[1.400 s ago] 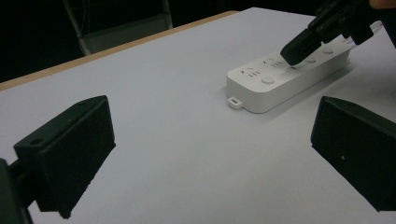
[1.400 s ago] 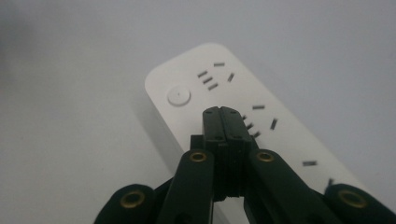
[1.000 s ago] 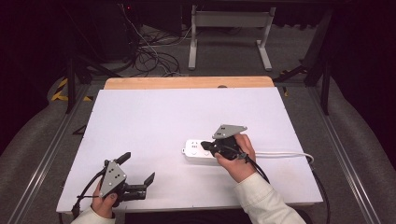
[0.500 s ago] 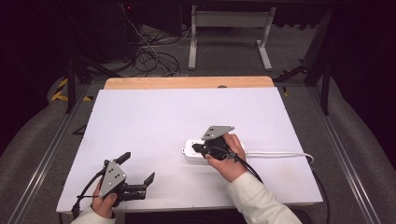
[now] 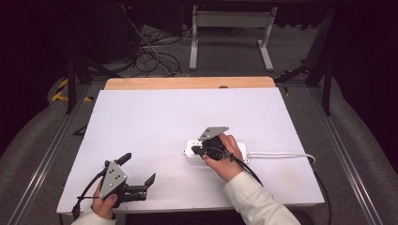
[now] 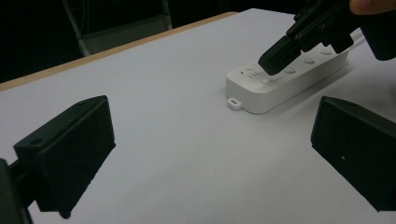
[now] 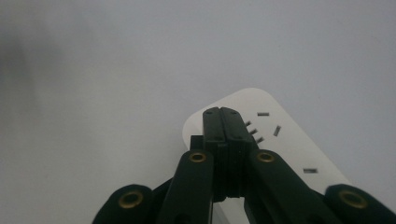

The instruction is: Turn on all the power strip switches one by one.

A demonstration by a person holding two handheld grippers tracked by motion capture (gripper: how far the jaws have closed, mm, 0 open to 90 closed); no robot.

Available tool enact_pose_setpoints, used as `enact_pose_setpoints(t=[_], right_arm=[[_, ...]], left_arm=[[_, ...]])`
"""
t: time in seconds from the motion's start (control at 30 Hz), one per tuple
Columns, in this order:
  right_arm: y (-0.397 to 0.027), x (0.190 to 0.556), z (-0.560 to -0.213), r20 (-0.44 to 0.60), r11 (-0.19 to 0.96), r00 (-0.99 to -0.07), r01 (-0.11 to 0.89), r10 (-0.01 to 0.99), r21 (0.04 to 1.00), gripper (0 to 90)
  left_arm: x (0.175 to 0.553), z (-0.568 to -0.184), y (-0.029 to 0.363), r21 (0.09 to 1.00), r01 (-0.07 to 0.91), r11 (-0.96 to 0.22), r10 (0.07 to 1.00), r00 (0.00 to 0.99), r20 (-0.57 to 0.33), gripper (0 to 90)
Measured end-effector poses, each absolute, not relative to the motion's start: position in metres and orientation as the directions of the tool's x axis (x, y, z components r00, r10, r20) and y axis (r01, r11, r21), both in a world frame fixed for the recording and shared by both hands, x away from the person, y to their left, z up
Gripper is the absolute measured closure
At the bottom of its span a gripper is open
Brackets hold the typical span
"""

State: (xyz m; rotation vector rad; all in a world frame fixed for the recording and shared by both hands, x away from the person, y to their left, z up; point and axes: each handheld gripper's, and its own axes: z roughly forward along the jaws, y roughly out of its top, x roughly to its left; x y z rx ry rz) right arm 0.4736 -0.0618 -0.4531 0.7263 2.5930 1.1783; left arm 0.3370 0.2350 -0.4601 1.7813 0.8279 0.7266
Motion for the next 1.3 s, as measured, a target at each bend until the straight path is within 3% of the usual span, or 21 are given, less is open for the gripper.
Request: enact_pose_setpoints(t=[1.3], right_arm=[[-0.0579,0.4756,-0.4597,0.023,0.587,-0.856,0.373,0.517,0.719,90.0]], left_arm=[[0.3377,-0.4610,0.2346,0.941,0.210,-0.266,0.809,0.580,0.099,0.2]])
